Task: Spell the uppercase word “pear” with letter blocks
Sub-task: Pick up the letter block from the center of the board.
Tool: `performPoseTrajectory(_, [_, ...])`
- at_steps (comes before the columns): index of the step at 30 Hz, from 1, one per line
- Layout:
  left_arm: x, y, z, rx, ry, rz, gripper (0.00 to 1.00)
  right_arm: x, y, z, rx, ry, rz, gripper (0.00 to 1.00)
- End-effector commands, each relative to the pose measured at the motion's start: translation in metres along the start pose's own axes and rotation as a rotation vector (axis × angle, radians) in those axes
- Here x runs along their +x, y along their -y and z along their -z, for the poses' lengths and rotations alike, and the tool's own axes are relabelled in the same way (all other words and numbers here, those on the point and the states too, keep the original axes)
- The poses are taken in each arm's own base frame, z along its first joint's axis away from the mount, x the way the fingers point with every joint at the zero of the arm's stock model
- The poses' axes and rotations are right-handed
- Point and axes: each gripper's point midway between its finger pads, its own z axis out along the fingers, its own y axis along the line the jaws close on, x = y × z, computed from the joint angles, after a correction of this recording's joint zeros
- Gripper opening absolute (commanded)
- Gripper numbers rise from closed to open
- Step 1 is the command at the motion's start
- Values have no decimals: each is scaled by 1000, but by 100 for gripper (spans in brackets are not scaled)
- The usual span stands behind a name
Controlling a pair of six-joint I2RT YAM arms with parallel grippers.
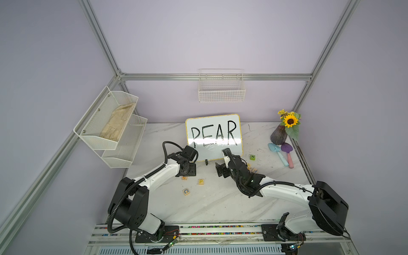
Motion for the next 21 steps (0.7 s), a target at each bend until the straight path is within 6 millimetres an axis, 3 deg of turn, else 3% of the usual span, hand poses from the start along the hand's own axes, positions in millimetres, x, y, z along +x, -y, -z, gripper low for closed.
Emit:
performPoseTrajectory(1, [2,-4,-9,31,20,-46,68,-15,-5,-2,-21,24,-31,98])
performPoseTrajectory(6, [2,-4,-23,20,10,-11,67,-18,-15,-1,-83,18,-34,97])
performPoseTrajectory(11, [9,-3,-35,12,-29,-10,66,-15,-53,5,-252,1,-25,97])
performPoseTrajectory(17, [16,-10,-38,-19,-39,25,65,-11,-101,7,-321,-19,51,97])
performPoseTrajectory(21, [16,-11,-38,-19,-37,27,63,-9,-122,2,-355,-24,55,97])
